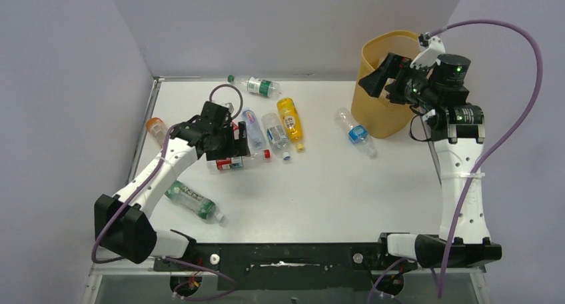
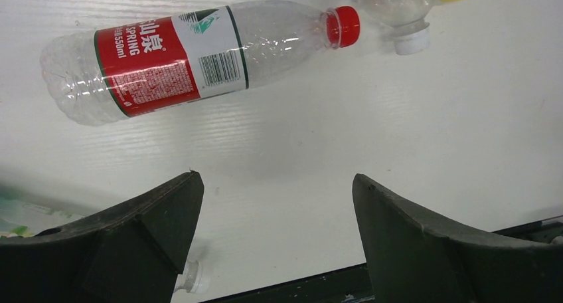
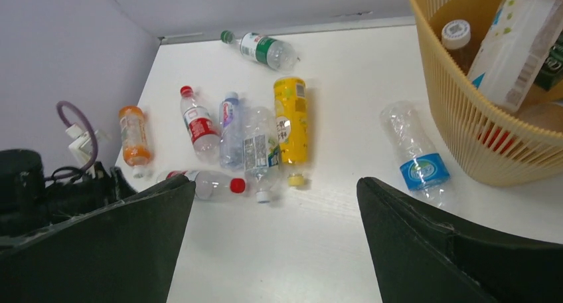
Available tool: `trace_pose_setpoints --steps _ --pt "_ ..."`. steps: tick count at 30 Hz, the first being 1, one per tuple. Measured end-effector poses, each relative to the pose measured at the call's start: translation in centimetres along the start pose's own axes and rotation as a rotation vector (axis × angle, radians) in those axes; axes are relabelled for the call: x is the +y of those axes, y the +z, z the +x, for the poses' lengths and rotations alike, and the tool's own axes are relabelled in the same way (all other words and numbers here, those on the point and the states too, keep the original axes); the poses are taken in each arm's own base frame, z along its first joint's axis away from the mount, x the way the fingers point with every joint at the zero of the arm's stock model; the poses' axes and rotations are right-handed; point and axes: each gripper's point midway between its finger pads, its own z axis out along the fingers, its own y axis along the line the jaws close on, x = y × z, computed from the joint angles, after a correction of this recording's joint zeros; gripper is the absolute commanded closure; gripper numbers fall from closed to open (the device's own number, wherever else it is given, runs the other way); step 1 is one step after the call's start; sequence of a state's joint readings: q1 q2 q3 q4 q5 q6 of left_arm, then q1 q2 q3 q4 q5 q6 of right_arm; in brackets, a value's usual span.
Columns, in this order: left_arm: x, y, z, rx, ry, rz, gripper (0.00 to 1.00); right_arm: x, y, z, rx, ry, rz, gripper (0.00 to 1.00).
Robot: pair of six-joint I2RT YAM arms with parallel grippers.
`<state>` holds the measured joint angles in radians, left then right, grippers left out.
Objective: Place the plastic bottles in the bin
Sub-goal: Pick up the plastic bottle at the center of the board.
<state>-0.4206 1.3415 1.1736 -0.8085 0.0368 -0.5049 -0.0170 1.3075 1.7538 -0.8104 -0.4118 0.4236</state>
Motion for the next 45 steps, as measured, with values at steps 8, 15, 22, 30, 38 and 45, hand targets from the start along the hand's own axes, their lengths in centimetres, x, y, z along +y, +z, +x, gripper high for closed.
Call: trace_pose_setpoints --steps 8,15,22,30,38,45 --pt "0.4 3.0 0.3 0.056 -0.008 -0.041 0.16 0.9 -0.9 6.4 0.099 -0.002 -0.024 0.02" --pt "-1.3 3.1 0.0 0.026 -0.016 -0.003 0.16 1.8 1.3 14.7 0.291 -0.037 -0.036 0.16" --pt "-1.2 2.5 0.0 -0.001 -0.034 -0.011 0.16 5.5 4.3 20.6 0.421 -0.142 -0.078 0.38" --pt "-1.9 -0.7 -0.9 -0.086 -0.074 0.047 0.16 5.9 9.7 26.4 0.55 -0.215 -0.024 0.36" --pt "-2.7 -3.7 -1.1 -0.15 -0.105 0.116 0.16 6.4 13.8 28.6 0.582 -0.25 -0.001 0.32" --pt "-2.4 -4.0 -0.4 -0.14 -0.109 0.121 0.16 6.5 16.4 31.4 0.622 -0.276 0.014 0.42"
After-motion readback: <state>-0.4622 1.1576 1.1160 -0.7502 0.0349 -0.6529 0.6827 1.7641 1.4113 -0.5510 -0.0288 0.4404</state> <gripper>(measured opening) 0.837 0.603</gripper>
